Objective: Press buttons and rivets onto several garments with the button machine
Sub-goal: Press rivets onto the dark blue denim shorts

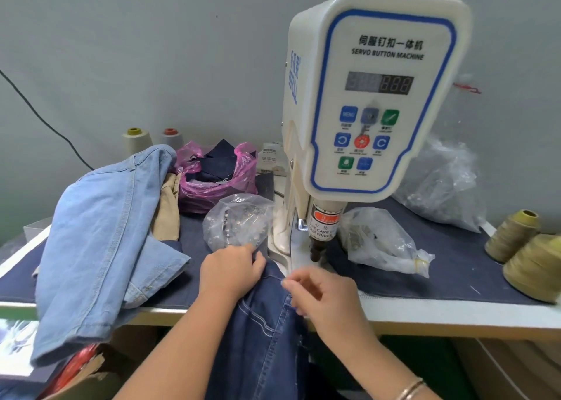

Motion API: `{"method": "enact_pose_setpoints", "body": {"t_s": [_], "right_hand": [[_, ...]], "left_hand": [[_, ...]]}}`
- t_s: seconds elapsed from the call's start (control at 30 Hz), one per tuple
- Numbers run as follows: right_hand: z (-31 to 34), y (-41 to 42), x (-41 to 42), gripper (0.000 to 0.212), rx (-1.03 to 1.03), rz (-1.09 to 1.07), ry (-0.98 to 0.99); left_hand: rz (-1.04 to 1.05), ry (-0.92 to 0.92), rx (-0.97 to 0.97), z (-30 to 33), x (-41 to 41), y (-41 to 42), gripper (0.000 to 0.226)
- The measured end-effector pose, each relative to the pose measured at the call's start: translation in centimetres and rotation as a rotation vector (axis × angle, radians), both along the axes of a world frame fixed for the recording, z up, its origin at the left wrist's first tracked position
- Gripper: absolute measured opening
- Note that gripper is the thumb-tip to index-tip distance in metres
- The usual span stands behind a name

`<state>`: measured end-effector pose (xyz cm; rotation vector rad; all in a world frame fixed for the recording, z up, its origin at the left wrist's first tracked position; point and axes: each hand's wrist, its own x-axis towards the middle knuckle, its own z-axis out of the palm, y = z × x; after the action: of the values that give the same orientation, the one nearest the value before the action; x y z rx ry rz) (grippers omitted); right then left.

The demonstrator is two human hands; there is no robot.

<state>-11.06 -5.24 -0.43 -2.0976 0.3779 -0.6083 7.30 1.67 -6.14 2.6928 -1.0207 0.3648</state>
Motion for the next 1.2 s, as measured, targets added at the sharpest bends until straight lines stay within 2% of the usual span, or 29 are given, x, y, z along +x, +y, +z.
{"method": "enact_pose_setpoints", "body": {"t_s": [0.17, 0.3, 0.4, 0.63, 0.83, 1.2], "right_hand": [[-0.5, -5.1, -1.8, 0.015, -0.090, -0.100, 0.025], [-0.8, -6.5, -0.7, 0.003, -0.219, -0.053, 0.018], [-1.0, -6.7, 0.1, 0.008, -0.302, -0.038, 0.045], [-1.0, -6.5, 0.4, 0.014, -0.324, -0.057, 0.148], [-0.5, -6.5, 0.4, 0.023, -0.497, -0.028, 0.204], [-0.9, -6.3, 0.1, 0.019, -0.415, -0.010, 0.130]], "left_hand": [[-0.002, -0.033, -0.047, -0.6, 0.4, 0.1, 0.035], [0.000, -0.037, -0.046, -0.5, 0.3, 0.2, 0.034], [0.010, -0.052, -0.036, -0.5, 0.3, 0.1, 0.033], [0.014, -0.057, -0.036, -0.6, 0.3, 0.2, 0.031], [0.009, -0.046, -0.035, -0.5, 0.4, 0.1, 0.032], [0.020, 0.010, -0.024, -0.2, 0.2, 0.3, 0.027]]}}
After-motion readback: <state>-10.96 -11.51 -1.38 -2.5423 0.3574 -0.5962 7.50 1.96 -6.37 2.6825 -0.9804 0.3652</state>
